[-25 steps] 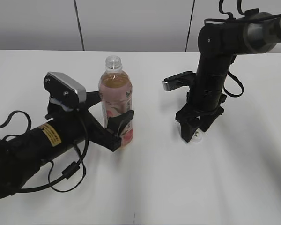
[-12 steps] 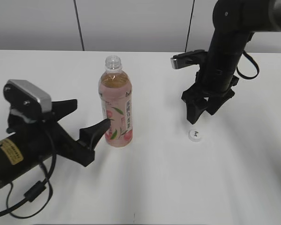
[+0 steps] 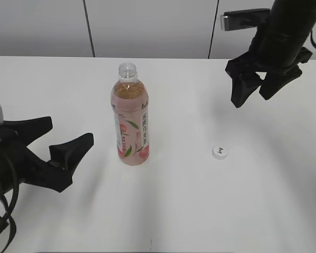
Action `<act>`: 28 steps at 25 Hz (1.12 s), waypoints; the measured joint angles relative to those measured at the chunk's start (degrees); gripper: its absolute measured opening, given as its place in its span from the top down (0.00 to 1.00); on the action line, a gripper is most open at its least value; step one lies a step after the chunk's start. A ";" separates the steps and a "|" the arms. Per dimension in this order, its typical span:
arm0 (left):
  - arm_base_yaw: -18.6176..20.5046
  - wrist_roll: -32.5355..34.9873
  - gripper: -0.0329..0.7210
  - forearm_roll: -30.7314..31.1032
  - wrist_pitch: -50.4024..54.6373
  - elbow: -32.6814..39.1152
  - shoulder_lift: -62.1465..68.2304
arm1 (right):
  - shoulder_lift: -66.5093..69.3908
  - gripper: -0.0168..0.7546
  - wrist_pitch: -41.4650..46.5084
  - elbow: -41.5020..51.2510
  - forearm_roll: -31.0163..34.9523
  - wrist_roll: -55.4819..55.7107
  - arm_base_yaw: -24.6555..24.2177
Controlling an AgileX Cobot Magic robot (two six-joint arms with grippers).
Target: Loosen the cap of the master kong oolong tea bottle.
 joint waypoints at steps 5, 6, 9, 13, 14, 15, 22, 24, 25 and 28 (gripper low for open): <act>0.00 -0.83 0.18 0.37 19.61 -5.34 -12.60 | -8.08 0.31 0.33 4.96 -0.04 2.29 -0.03; 0.00 -0.83 0.18 0.42 26.68 -8.03 -15.81 | -9.75 0.31 0.33 6.62 -0.04 2.30 -0.03; 0.00 -0.83 0.18 1.00 48.76 -15.99 -24.92 | -13.67 0.31 0.33 12.13 -0.44 2.56 -0.03; 0.16 -0.83 0.18 2.73 75.23 -24.57 -34.04 | -20.13 0.34 -0.58 20.69 -0.76 3.51 -0.03; 0.39 -0.83 0.18 3.21 81.14 -26.03 -35.87 | -22.74 0.35 -1.22 22.36 -1.04 4.02 -0.03; 0.95 -0.83 0.18 3.88 85.75 -26.90 -38.01 | -25.73 0.35 -1.94 24.19 -1.65 4.66 -0.03; 4.22 -0.26 0.18 6.79 111.97 -27.57 -57.05 | -48.14 0.36 -2.31 32.99 -3.61 5.84 -0.03; 4.22 0.02 0.18 6.79 116.91 -27.64 -63.48 | -54.18 0.36 -1.97 35.45 -3.96 6.31 -0.03; 4.22 0.25 0.18 6.79 119.06 -27.66 -66.54 | -57.27 0.36 -1.86 36.93 -4.01 6.31 -0.03; 4.22 1.41 0.18 6.56 122.43 -27.22 -73.71 | -66.26 0.36 -1.63 41.82 -4.22 6.43 -0.03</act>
